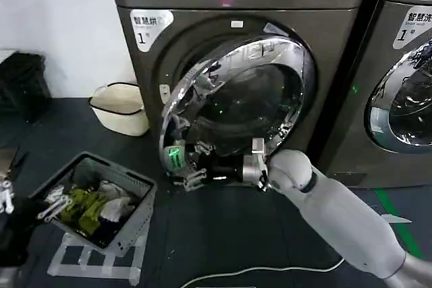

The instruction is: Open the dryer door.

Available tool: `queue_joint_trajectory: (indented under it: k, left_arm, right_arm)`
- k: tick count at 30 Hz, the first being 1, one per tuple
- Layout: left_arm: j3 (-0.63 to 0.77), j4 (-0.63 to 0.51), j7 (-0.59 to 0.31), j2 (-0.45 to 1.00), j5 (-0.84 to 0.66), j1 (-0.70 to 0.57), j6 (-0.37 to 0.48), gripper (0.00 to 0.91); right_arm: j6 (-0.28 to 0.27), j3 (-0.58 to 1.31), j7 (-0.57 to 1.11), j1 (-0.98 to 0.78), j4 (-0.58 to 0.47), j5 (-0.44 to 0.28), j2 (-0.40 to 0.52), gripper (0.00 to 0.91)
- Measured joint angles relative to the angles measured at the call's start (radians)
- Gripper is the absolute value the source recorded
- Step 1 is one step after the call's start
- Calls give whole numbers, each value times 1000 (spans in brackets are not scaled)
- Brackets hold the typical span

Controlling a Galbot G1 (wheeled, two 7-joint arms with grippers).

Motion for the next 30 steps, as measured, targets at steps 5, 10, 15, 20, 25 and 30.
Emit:
queue_joint_trajectory:
  k: [5, 10, 15, 20, 25, 30]
  left_arm:
    - [36, 21, -21, 48, 32, -52, 38, 907]
    - [78, 48, -28, 91, 57, -99, 52, 907]
    - [121, 74, -32, 136, 82, -140, 56, 907]
    - [172, 95, -34, 178, 111, -172, 58, 907]
    - [241, 111, -43, 213, 154, -208, 65, 907]
    - [326, 130, -45, 246, 183, -260, 68, 907]
  right_arm:
    - [-1, 15, -16, -21, 26, 6, -31, 907]
    - [-1, 37, -46, -44, 61, 9, -66, 907]
    - [1, 58, -86, -67, 94, 9, -102, 907]
    - [11, 76, -101, -91, 96, 22, -132, 907]
    - [13, 103, -106, -118, 120, 36, -167, 907]
    - [12, 128, -107, -142, 162, 38, -198, 907]
